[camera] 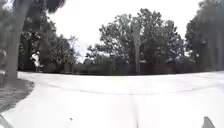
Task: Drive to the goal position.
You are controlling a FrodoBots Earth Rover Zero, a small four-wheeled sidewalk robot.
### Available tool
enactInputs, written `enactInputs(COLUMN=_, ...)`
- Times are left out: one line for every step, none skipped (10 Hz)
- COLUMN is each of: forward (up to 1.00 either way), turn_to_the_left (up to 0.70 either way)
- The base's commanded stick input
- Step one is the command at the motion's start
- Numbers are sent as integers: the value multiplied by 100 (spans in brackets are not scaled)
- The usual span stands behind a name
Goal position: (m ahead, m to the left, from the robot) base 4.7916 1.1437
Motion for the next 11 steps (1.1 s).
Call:
enactInputs(forward=70, turn_to_the_left=0)
enactInputs(forward=70, turn_to_the_left=0)
enactInputs(forward=70, turn_to_the_left=0)
enactInputs(forward=70, turn_to_the_left=0)
enactInputs(forward=70, turn_to_the_left=0)
enactInputs(forward=70, turn_to_the_left=0)
enactInputs(forward=70, turn_to_the_left=0)
enactInputs(forward=70, turn_to_the_left=0)
enactInputs(forward=70, turn_to_the_left=0)
enactInputs(forward=70, turn_to_the_left=17)
enactInputs(forward=70, turn_to_the_left=35)
